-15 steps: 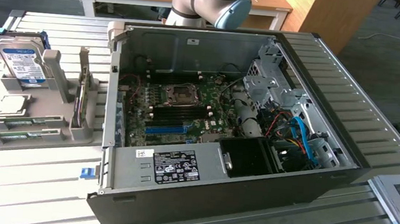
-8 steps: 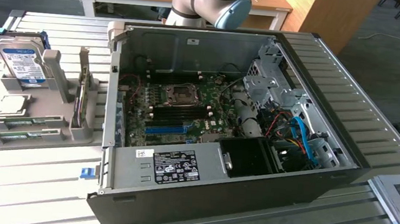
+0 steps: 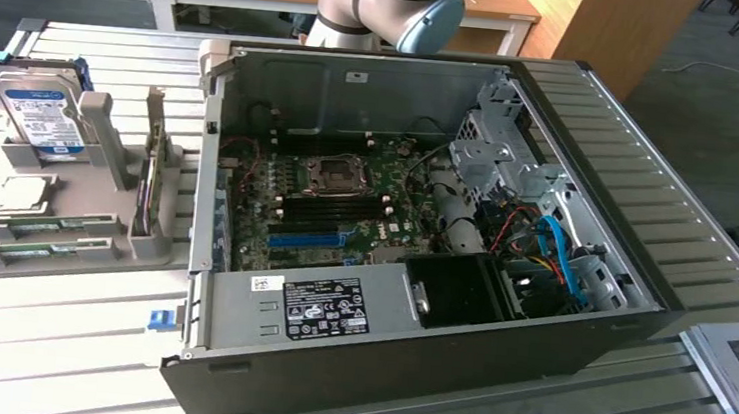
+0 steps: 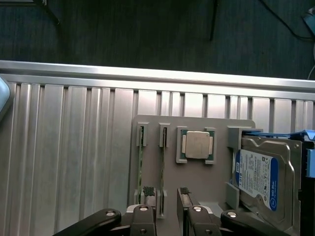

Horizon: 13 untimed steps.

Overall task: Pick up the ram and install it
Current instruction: 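Pick up the ram and move it above insertion slot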

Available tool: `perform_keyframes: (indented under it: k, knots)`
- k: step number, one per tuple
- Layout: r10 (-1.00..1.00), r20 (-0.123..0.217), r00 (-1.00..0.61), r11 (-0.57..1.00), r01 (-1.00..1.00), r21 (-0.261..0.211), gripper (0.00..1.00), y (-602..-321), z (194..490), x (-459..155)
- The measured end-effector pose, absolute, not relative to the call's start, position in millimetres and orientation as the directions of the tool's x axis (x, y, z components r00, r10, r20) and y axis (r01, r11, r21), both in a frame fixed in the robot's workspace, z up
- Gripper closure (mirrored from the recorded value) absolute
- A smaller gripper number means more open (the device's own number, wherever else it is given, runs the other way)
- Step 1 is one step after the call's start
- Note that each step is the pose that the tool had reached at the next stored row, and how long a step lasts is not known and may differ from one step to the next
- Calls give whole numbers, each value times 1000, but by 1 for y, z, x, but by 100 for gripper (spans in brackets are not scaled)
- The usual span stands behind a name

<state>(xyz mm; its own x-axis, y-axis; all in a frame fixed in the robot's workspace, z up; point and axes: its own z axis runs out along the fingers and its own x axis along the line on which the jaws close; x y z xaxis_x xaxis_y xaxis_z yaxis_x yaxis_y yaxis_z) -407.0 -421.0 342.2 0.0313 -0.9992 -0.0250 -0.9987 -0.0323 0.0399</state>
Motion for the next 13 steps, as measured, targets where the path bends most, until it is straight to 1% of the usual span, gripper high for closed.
perform_keyframes:
  k: [13]
  knots:
    - [-999, -25, 31, -32, -999, 40, 69, -421, 328, -407]
